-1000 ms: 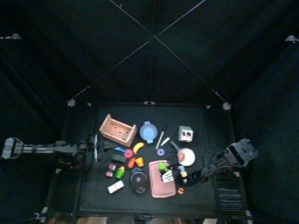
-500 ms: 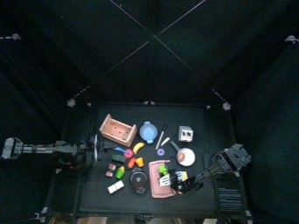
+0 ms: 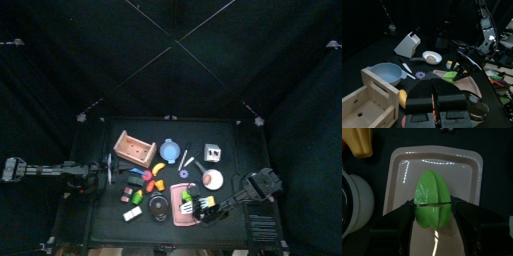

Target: Place starfruit on plate

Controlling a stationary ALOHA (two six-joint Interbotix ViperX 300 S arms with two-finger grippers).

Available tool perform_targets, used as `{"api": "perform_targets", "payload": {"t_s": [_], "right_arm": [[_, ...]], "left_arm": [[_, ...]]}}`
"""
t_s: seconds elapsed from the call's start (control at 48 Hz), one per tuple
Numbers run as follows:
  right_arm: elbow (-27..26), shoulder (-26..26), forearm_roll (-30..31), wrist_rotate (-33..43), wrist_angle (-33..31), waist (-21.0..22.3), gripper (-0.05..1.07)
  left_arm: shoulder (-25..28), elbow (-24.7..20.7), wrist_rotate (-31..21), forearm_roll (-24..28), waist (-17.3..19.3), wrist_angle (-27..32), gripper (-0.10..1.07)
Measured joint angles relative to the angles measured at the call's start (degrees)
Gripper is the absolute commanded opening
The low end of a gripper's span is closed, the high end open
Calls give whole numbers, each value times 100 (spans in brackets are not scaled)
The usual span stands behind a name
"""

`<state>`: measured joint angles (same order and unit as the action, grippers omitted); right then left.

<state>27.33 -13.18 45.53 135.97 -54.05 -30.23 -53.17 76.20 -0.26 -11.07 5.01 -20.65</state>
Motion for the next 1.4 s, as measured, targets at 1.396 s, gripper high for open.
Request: {"api": "perform_targets", "payload": {"t_s": [1.396], "right_arm": [[114, 88, 114, -123, -185, 9, 96]], "left_arm": [[0, 0, 0, -9, 0, 9, -2]]}}
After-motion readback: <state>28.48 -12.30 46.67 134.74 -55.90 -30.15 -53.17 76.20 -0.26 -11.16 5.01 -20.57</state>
